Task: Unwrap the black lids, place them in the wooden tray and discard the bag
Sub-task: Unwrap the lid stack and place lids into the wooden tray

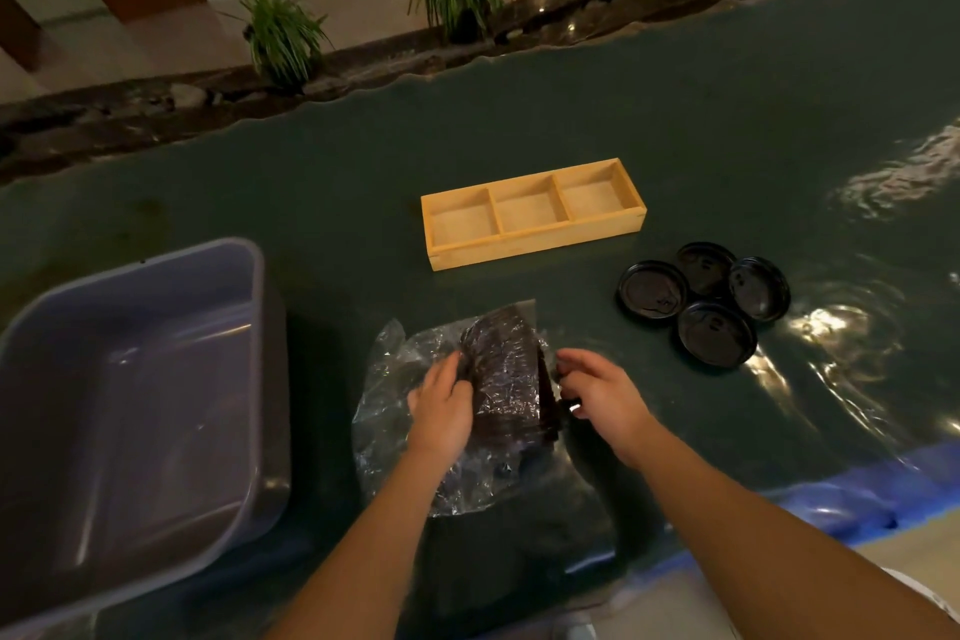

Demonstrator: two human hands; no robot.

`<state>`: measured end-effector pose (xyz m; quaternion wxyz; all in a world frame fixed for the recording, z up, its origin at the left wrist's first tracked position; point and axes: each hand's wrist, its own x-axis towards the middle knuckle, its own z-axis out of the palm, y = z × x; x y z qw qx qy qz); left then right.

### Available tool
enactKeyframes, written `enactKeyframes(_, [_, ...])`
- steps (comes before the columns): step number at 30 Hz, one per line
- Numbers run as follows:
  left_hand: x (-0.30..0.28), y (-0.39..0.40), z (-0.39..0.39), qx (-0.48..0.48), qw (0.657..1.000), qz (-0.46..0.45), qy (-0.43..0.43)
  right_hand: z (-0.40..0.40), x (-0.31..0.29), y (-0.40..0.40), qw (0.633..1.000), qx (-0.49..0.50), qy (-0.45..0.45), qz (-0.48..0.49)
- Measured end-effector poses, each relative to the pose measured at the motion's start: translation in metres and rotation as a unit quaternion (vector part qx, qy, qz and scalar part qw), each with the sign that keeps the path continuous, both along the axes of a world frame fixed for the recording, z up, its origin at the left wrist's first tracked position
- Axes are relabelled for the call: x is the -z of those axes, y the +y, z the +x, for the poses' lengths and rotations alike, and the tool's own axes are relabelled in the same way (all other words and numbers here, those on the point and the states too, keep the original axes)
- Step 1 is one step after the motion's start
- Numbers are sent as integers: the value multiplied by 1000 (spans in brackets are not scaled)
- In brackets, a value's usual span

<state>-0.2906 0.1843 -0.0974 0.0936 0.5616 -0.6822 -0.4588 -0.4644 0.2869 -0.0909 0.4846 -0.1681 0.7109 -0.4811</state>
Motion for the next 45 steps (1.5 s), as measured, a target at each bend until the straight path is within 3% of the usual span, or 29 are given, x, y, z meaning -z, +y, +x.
enactKeyframes(11, [-10,3,-10,-18,998,59,3,-20,-8,-39,998,-22,19,-61])
enactKeyframes(19, [-8,2,-14,-14,995,-96,22,-32,-16,-69,989,-127,47,-62])
enactKeyframes(24, [-11,6,-21,-19,996,-7,89,-38,-19,-76,978,-199,30,-56])
enactKeyframes(36, [-9,14,-31,6,996,-42,77,-63,-13,-78,951,-308,29,5])
enactKeyframes(40, [-13,15,-32,17,997,-37,69,-64,-11,-79,956,-293,22,-14])
enactKeyframes(45, [-14,16,-33,33,998,-36,36,-65,-9,-78,954,-278,100,-50])
